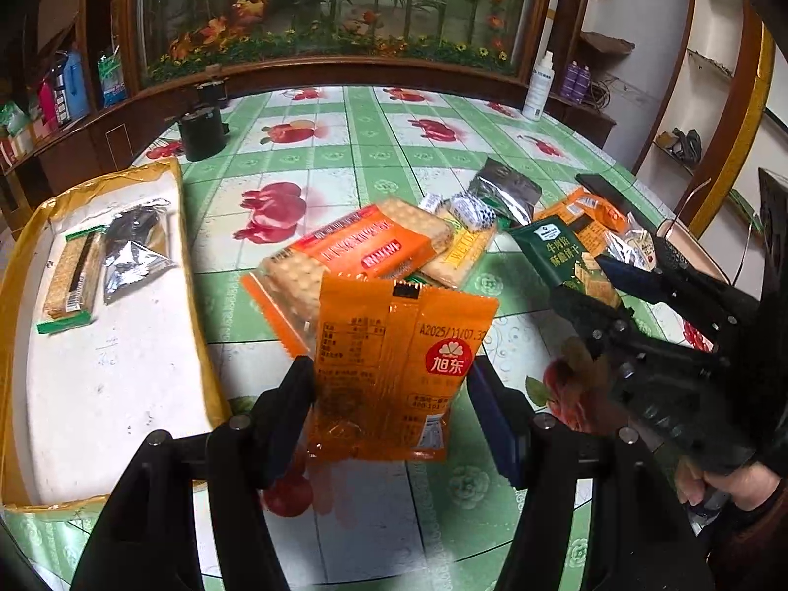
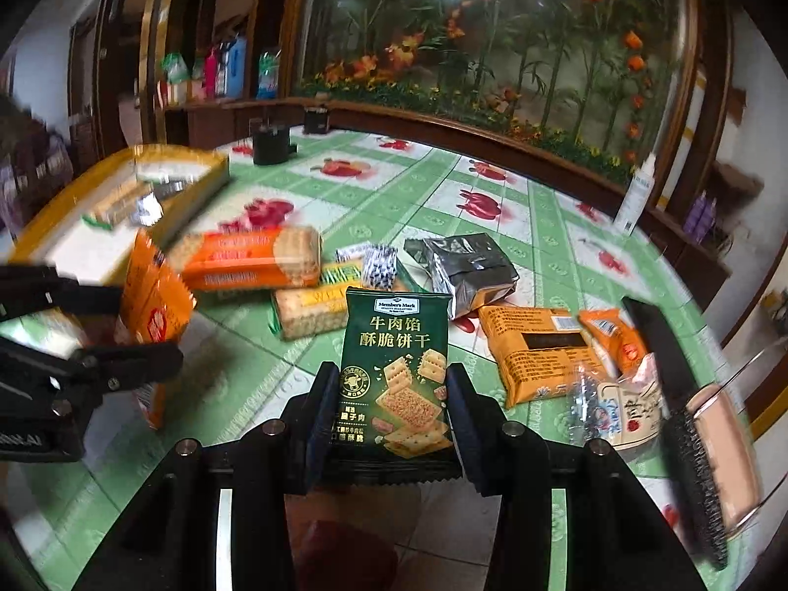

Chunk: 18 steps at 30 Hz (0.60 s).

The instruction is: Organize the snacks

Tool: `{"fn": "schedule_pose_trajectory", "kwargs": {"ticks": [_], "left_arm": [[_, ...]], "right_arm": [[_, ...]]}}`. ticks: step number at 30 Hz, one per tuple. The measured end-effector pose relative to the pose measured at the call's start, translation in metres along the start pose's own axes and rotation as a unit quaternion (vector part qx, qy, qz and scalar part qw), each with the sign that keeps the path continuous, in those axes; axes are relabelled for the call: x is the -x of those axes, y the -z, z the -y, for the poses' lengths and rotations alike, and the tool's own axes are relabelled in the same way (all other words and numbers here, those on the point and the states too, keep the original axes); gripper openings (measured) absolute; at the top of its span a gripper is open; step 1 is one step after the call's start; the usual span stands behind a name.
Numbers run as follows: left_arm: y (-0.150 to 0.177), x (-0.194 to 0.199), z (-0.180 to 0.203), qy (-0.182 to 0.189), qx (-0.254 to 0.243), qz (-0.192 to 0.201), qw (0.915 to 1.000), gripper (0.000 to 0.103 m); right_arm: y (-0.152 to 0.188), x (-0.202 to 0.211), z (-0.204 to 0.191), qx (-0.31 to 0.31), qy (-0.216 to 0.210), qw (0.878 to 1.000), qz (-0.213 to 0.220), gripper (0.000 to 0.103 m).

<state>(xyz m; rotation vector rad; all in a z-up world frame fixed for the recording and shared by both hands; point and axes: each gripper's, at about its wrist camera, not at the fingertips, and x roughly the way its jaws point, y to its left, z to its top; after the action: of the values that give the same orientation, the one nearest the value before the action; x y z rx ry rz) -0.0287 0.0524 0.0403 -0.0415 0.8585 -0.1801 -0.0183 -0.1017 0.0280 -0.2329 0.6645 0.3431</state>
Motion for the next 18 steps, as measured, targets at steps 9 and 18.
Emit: {"fn": "schedule_pose_trajectory", "kwargs": {"ticks": [9, 18], "left_arm": [[-0.003, 0.017, -0.027, -0.007, 0.026, 0.024, 0.9993, 0.063], [-0.001, 0.029, -0.067, -0.012, 0.07, 0.04, 0.9966, 0.063]], "right_arm": [[-0.01, -0.004, 0.006, -0.078, -0.075, 0.994, -0.01, 0.047], [-0.023, -0.003, -0.036, -0.058, -0.096, 0.994, 0.001, 0.048]]}}
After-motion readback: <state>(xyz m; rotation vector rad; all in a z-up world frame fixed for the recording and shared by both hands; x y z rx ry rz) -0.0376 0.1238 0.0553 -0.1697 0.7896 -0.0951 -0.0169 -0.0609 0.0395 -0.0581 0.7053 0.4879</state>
